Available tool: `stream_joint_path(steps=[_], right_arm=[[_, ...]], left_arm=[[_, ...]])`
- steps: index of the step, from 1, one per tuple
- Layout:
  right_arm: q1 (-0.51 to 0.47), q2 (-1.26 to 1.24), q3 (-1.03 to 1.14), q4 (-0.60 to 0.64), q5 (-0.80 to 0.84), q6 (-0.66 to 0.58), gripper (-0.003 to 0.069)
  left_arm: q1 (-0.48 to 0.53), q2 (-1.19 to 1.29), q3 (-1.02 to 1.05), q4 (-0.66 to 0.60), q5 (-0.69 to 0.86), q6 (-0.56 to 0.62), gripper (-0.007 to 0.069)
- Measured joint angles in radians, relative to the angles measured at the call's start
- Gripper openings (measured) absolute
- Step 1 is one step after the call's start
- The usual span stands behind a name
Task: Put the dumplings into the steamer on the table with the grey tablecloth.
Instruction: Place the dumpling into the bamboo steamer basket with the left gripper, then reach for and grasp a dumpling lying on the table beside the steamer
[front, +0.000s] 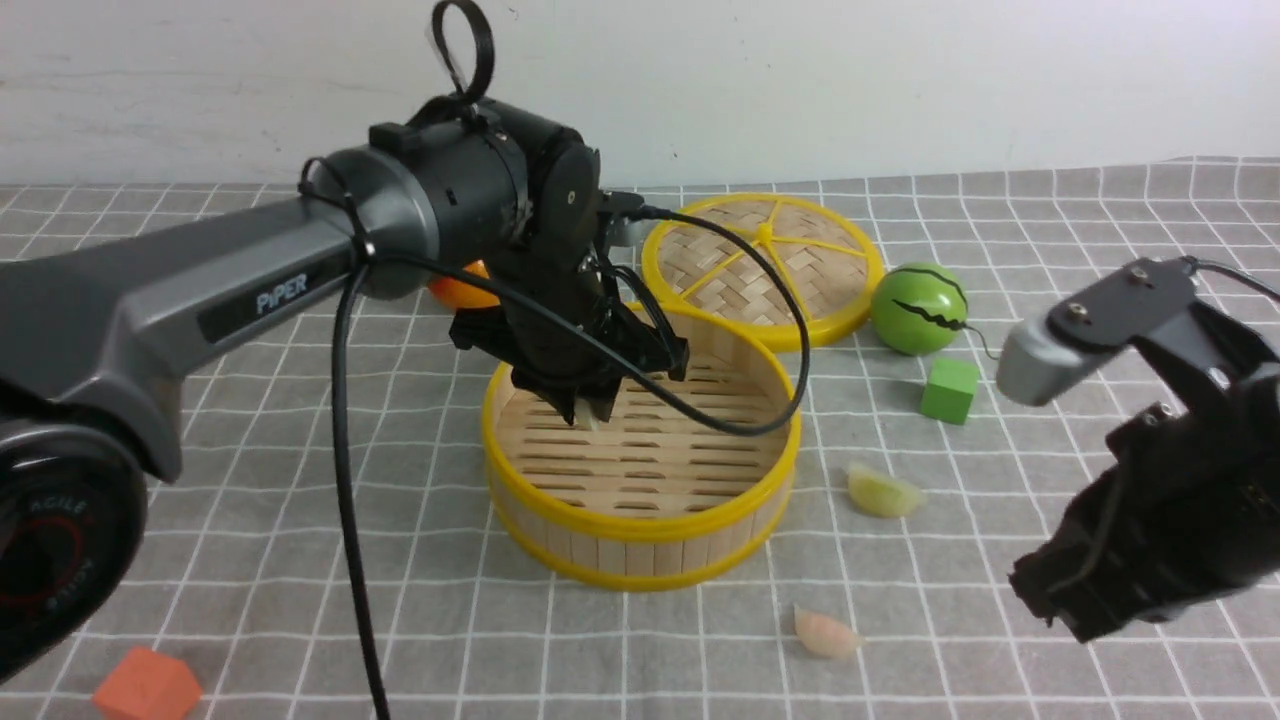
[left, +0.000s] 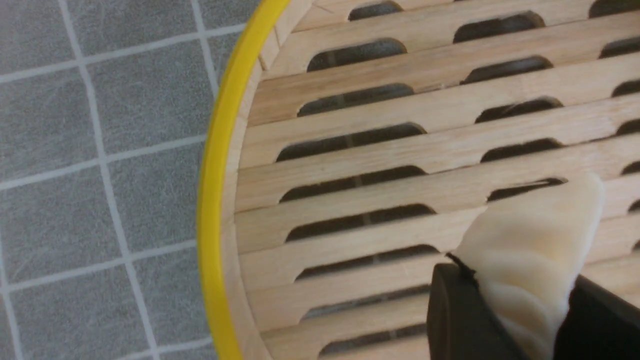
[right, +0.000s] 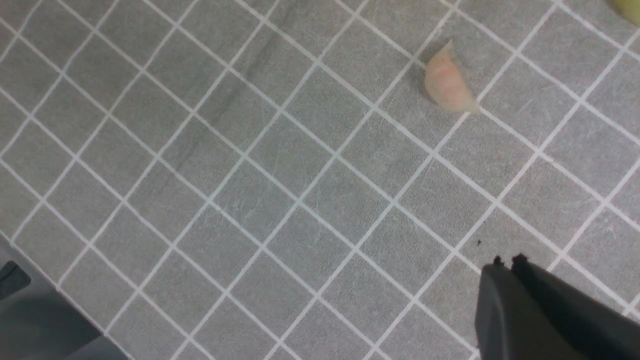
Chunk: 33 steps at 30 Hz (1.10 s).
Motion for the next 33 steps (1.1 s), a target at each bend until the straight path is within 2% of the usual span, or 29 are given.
stream_joint_path(steps=[2,6,8,11,15,16,20,22,26,29,33], right_arm=[[0.000,0.062,-0.031,0.000,-0.003,-0.010,0.0018],[0.000,0.175,-0.065,0.000,-0.012,-0.051,0.0029],[0.000,0.243,-0.076,0.000,-0.024,-0.089,0.0054],[0.000,0.312,-0.086,0.000,-0.033,-0.140,0.0098],[0.004,0.404,-0.101,0.047,-0.044,-0.221,0.0248],[0.014,0.428,-0.106,0.053,-0.056,-0.244,0.0306],[0.070,0.476,-0.122,0.040,-0.105,-0.271,0.0424],[0.092,0.488,-0.126,0.026,-0.137,-0.273,0.0441],[0.163,0.528,-0.131,-0.088,-0.272,-0.262,0.0446],[0.185,0.556,-0.132,-0.147,-0.333,-0.218,0.0417],[0.188,0.590,-0.132,-0.195,-0.370,-0.165,0.0332]], left_arm=[[0.000,0.019,-0.004,0.014,-0.008,-0.012,0.0198],[0.000,0.027,-0.006,0.034,-0.012,-0.017,0.0286],[0.000,0.015,-0.008,0.046,-0.003,-0.018,0.0335],[0.000,-0.013,-0.013,0.049,0.029,-0.018,0.0365],[0.000,-0.113,-0.032,0.049,0.088,-0.017,0.0378],[0.000,-0.153,-0.037,0.049,0.109,-0.013,0.0378],[0.000,-0.290,-0.040,0.048,0.178,0.007,0.0374],[0.000,-0.333,-0.040,0.046,0.204,0.008,0.0370],[0.000,-0.472,-0.024,0.034,0.308,0.011,0.0339],[0.000,-0.546,0.033,0.032,0.328,0.012,0.0307],[0.000,-0.667,0.198,0.027,0.329,0.006,0.0248]])
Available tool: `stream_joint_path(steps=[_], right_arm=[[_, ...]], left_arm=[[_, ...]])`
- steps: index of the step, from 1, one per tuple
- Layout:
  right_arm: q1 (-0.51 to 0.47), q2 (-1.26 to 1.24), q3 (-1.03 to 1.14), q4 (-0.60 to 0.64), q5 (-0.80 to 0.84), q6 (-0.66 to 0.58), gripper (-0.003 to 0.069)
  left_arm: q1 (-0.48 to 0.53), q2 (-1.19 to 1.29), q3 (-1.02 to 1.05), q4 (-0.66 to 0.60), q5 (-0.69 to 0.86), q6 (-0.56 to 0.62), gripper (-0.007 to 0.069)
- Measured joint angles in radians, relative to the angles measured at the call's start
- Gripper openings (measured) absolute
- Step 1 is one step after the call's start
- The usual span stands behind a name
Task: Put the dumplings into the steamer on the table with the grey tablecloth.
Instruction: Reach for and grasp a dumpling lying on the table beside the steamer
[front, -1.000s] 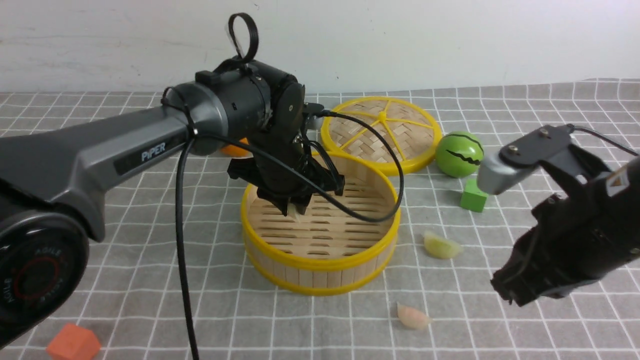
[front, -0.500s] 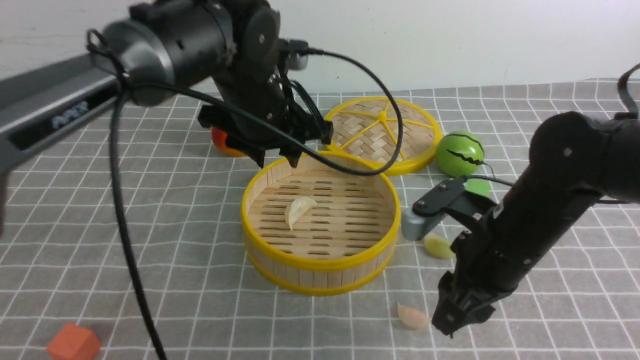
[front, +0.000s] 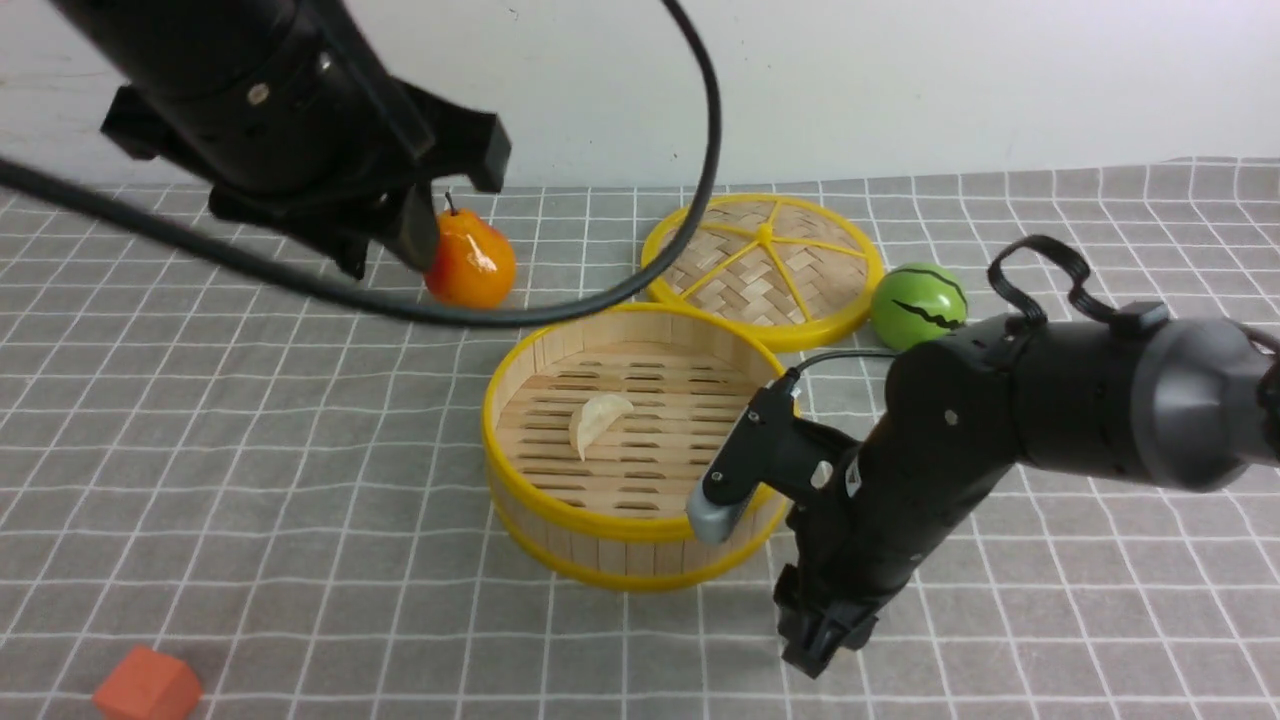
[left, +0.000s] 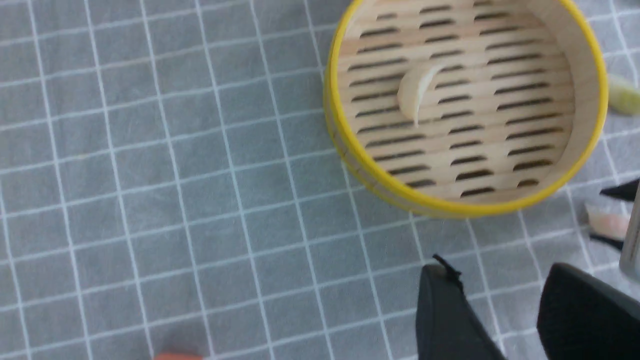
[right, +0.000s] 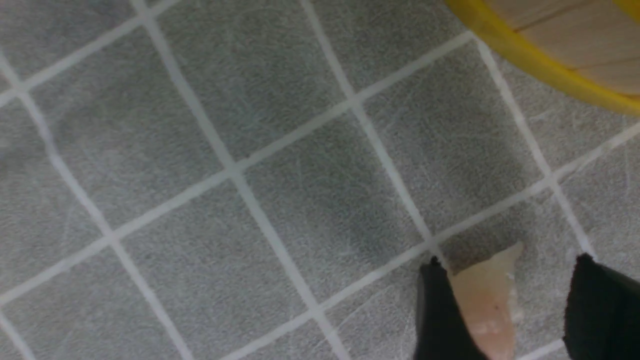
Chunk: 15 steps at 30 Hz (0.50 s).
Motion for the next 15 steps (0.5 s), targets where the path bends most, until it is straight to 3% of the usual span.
stream_joint_path(steps=[6,11,15], right_arm=[[0.000,0.023,-0.001,-0.013,0.005,0.012,0.0185],[0.000,0.023,-0.008,-0.014,0.030,0.012,0.0171],[0.000,0.023,-0.065,-0.014,0.151,0.015,0.0169]], left_arm=[[0.000,-0.169,0.240,-0.031,0.000,-0.019,0.0202],[0.000,-0.319,0.391,-0.068,-0.025,-0.022,0.0202],[0.000,-0.423,0.456,-0.074,-0.048,-0.024,0.0204]])
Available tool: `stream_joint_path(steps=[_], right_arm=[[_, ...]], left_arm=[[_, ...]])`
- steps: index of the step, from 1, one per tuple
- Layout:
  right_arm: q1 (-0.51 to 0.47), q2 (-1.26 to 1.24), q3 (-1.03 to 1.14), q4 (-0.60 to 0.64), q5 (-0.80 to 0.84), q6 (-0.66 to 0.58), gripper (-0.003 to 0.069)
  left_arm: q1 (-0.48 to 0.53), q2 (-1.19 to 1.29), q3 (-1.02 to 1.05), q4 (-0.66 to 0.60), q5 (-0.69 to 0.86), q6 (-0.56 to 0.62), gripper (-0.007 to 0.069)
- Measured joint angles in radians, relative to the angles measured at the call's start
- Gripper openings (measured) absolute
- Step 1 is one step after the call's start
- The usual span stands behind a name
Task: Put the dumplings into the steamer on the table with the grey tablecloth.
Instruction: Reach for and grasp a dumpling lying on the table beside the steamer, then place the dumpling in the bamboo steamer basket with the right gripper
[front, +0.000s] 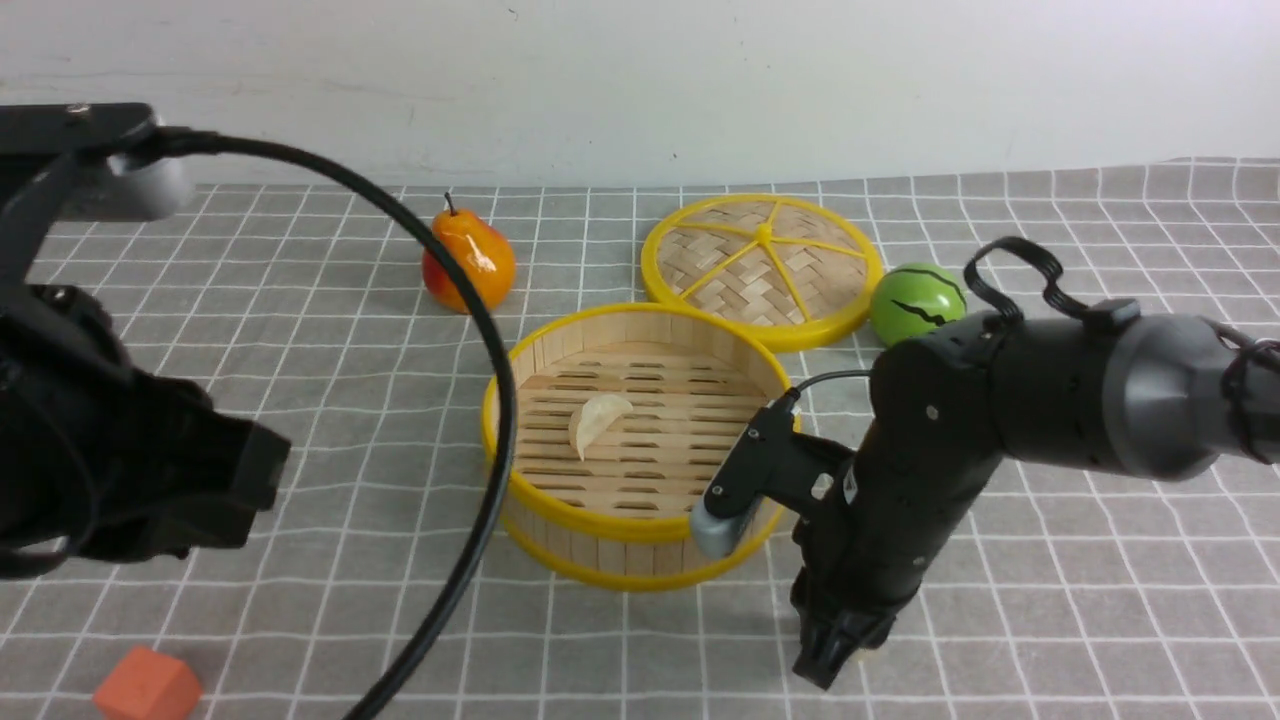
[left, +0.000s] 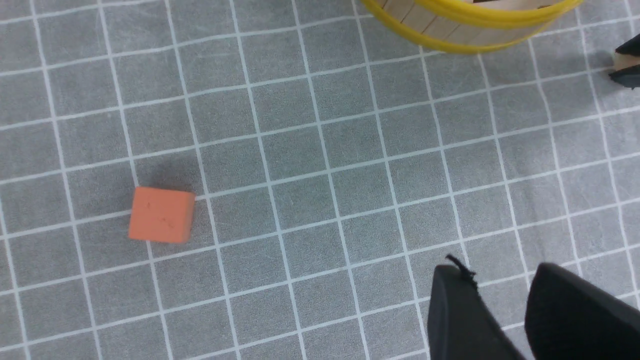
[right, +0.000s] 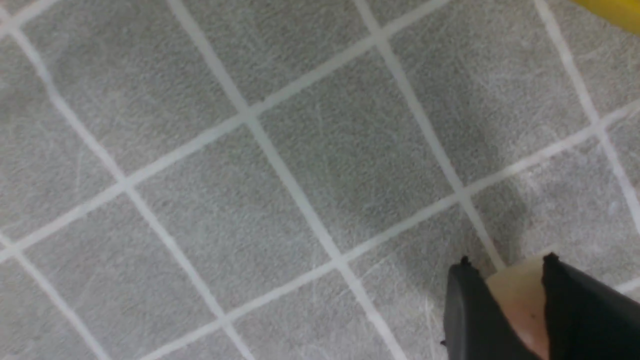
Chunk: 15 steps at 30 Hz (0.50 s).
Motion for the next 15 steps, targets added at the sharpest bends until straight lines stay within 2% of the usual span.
stream_joint_path(steps=[7,15], right_arm=[[0.000,-0.004,-0.283,0.032,0.203,0.093,0.0168],[0.001,0.186,-0.667,0.052,0.202,0.294,0.0168]], left_arm=[[0.000,-0.113,0.010,0.000,-0.005,-0.023,0.0209],[0.000,-0.133,0.010,0.000,-0.007,-0.024,0.0216]])
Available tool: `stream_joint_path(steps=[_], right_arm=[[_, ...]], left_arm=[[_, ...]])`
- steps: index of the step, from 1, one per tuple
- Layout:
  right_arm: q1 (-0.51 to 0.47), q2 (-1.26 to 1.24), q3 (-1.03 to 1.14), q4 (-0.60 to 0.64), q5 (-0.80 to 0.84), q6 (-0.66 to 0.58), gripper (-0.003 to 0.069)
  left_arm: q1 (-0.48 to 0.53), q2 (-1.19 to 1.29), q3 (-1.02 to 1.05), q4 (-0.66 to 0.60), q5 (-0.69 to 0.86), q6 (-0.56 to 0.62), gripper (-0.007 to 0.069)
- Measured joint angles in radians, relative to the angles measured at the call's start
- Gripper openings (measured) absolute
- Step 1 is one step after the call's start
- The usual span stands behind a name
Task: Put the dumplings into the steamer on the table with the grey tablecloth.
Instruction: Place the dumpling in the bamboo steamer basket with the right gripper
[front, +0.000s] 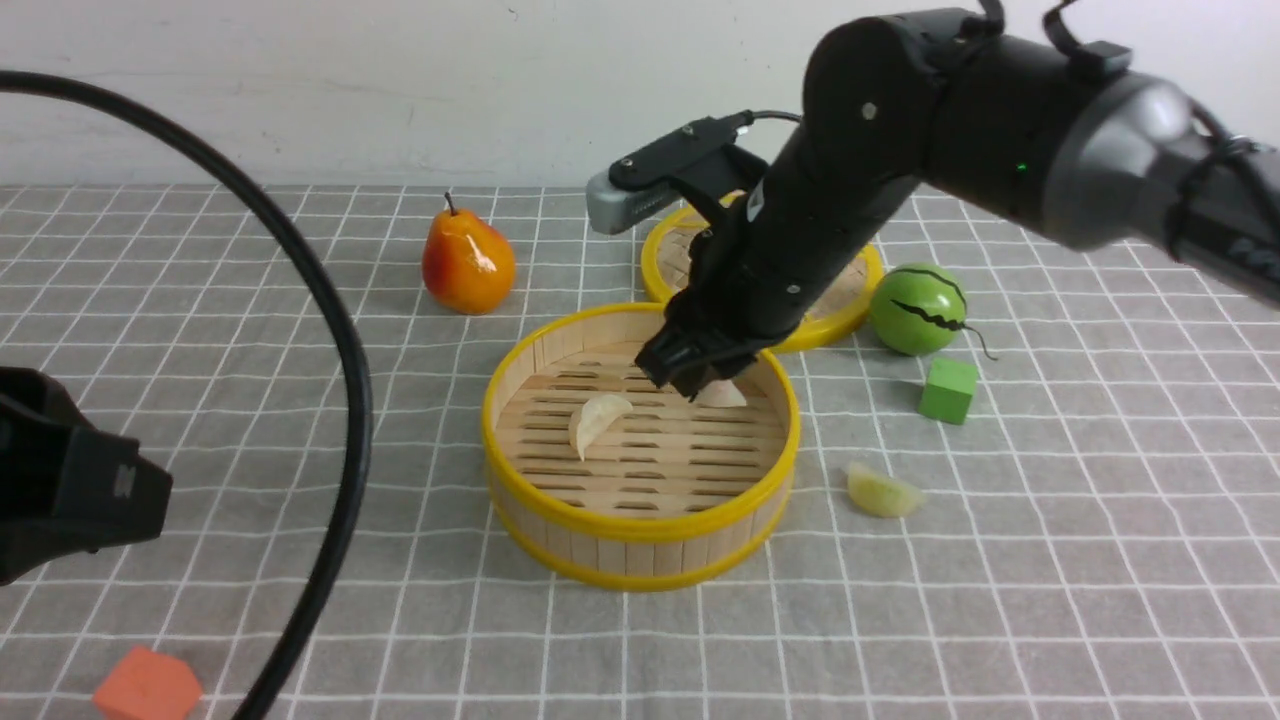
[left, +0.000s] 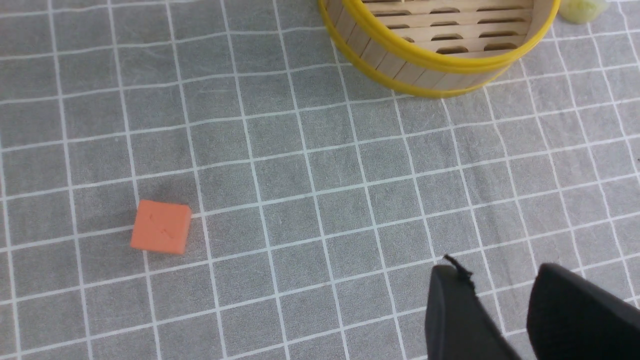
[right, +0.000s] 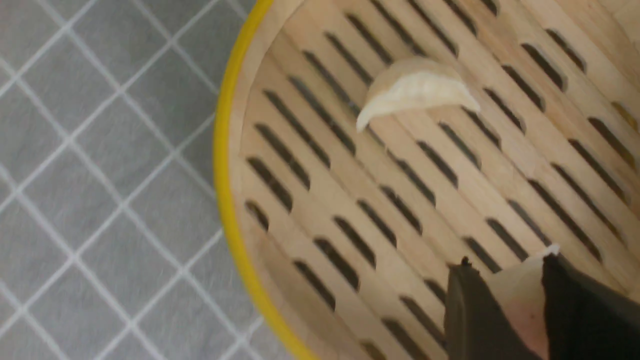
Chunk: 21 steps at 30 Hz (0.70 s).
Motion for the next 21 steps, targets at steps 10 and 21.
stream_joint_path(steps=[10,21], right_arm=[[0.011,0.236,-0.167,-0.006,0.001,0.064,0.0215],[0.007,0.208,-0.251,-0.098,0.183,0.061,0.0495]], left_arm=[[0.000,0.001,0.000,0.000,0.000,0.000,0.0229],[0.000,0.001,0.000,0.016,0.000,0.000,0.0237]])
